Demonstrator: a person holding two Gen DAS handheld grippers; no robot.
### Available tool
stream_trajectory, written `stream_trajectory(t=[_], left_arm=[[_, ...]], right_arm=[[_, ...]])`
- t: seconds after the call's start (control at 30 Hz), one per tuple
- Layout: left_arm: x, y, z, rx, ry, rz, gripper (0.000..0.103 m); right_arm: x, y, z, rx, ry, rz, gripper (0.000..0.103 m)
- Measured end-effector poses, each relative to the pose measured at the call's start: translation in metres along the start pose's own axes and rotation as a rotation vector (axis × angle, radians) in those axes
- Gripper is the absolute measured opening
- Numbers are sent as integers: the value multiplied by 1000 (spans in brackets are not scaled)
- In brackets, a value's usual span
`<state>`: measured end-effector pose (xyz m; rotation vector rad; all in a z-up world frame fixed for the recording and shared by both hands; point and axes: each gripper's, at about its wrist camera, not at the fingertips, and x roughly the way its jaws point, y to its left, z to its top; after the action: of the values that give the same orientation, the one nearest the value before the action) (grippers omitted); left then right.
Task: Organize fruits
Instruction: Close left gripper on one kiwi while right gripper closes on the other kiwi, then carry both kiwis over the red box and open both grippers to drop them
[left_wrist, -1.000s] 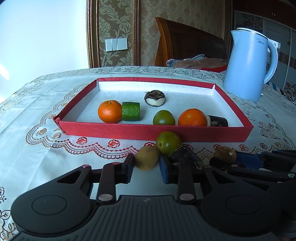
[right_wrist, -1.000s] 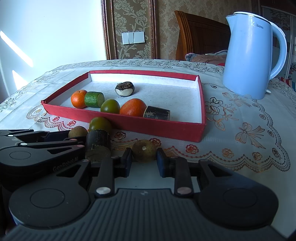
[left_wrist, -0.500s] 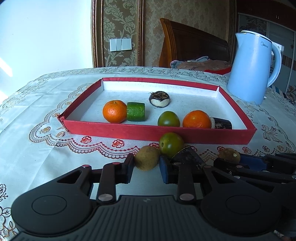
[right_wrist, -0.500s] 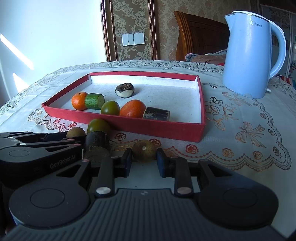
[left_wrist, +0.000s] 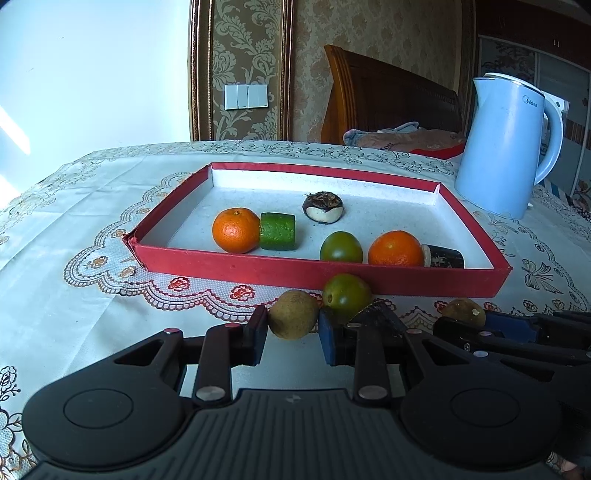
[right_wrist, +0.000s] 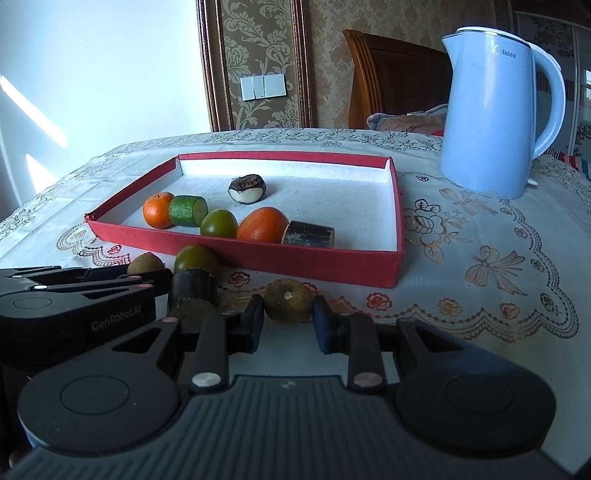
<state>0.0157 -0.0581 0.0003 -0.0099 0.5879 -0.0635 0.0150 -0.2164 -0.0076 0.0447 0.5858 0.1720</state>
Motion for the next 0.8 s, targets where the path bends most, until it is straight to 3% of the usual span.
stream_trajectory(t=[0.8], left_arm=[[-11,19,27,-31,-94,52,29]], right_arm=[[-13,5,15,-41,-77,31,27]])
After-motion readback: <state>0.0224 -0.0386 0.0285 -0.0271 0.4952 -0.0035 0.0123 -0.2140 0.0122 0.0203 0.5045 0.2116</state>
